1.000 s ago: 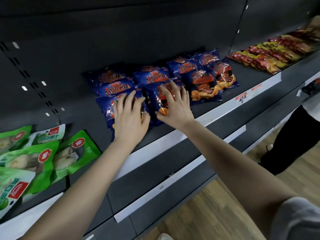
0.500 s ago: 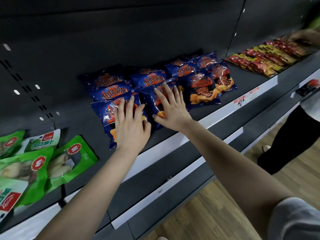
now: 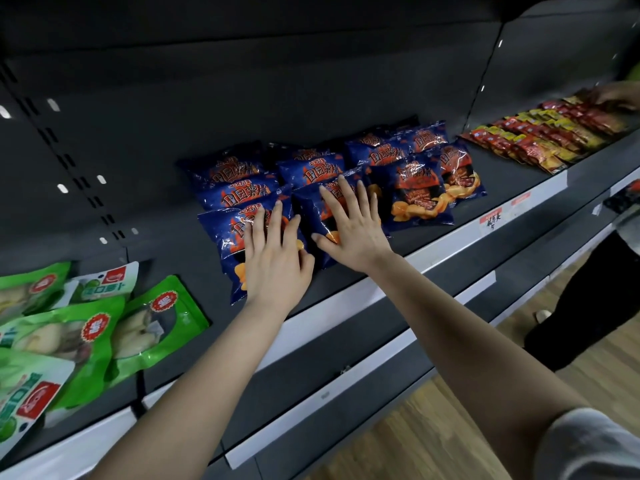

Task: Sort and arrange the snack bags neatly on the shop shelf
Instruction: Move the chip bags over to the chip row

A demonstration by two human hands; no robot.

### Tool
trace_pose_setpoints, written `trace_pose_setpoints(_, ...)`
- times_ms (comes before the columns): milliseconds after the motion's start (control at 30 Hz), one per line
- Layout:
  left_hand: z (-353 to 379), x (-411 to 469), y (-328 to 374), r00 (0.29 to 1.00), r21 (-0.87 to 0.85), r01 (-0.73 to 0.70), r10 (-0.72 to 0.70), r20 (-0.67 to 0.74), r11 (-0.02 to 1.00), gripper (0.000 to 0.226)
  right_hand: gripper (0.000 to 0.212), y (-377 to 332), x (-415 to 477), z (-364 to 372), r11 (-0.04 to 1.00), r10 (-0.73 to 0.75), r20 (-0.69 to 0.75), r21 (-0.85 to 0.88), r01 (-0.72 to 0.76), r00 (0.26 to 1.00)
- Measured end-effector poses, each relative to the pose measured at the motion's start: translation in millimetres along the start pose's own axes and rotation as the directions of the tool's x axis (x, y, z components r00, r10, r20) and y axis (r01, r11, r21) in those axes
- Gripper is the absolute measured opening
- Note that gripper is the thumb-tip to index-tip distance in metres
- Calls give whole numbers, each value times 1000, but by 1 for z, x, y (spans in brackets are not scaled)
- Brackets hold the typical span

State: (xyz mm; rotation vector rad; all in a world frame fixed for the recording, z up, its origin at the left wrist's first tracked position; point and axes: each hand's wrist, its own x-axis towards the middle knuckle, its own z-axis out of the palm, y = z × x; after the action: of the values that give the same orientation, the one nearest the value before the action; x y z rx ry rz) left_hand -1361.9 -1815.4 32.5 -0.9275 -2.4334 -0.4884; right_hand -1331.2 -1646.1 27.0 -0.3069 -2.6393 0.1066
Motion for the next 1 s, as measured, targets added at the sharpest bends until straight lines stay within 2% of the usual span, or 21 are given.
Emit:
trace_pose_setpoints(167,-11,-1,-2,989,-202,-16,-14,-148,979,45,71,-9,-4,-12,999,-41,-130,15,43,991)
trace_pose_setpoints(333,-26,3,-11,980,-226,19,-63,-188,974,45,65,-32,2,-27,983,-148,-193,81,167,970)
trace_pose_setpoints(467,-41,3,-32,973,-204,91,-131,-188,975,45,58,-69,16,-37,947,-246,-216,153,282,945)
trace_pose_setpoints(733,-81,-27,-103,926,-109,297,-314,-210,949,50,57,-153,26,-23,868,-373,-198,270,417,906)
trace_pose_setpoints(1000,-125,-87,-170,834,53,531,-511,-209,846,48,56,-243,28,0,752,-547,-143,349,559,825)
